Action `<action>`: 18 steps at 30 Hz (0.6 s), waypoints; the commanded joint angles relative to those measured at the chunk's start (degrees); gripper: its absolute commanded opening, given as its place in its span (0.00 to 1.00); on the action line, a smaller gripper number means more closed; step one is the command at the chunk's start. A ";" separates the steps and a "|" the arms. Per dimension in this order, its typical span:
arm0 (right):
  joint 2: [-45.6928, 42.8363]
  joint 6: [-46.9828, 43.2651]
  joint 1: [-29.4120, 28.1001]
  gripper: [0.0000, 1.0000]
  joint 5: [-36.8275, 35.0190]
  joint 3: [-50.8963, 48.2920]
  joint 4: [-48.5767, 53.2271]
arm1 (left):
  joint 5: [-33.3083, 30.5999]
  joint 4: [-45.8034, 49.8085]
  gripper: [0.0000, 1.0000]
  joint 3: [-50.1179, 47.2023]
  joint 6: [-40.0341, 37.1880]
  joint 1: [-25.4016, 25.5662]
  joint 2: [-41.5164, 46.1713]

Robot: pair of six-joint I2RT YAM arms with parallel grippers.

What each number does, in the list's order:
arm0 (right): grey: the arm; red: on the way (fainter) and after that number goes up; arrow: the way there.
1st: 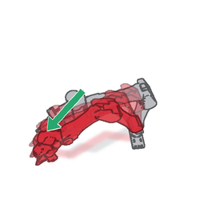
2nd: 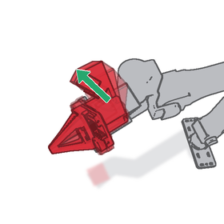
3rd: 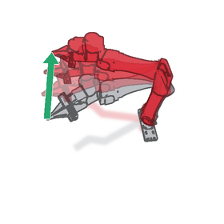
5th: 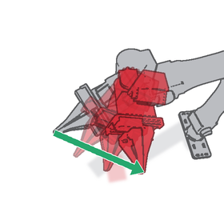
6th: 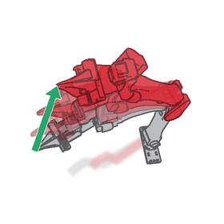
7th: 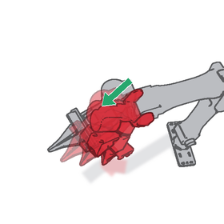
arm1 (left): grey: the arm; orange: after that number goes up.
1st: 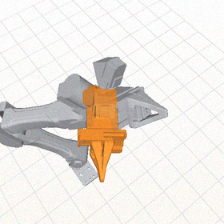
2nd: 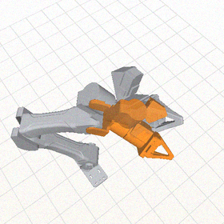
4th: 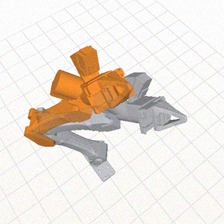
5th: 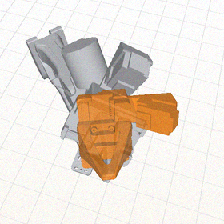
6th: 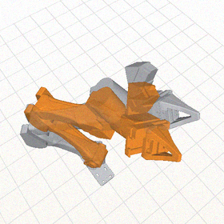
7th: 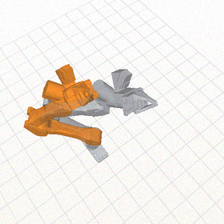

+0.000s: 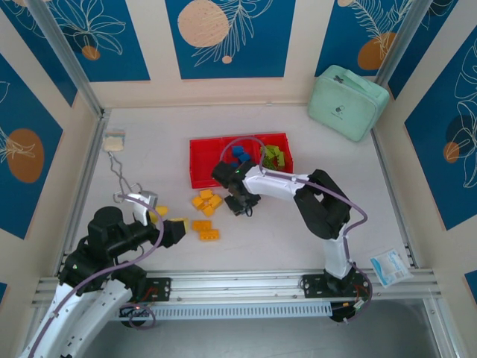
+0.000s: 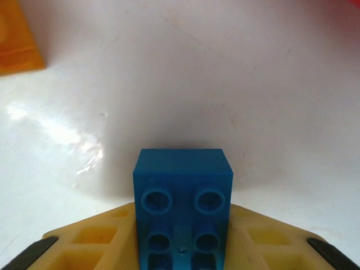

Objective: Sort the legos into containers by color
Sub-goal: Pick up the lego from the center of the table, then place the lego in the container.

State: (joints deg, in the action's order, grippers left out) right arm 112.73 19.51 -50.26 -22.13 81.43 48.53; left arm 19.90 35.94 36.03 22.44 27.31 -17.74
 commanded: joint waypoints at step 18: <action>3.76 -3.84 16.48 0.22 8.26 21.30 -5.70 | -0.74 -0.79 0.99 0.13 -0.44 0.68 0.16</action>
State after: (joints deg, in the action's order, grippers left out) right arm 112.84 17.12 -33.91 -15.51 99.46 43.46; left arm 19.81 35.94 36.03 22.44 27.31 -17.74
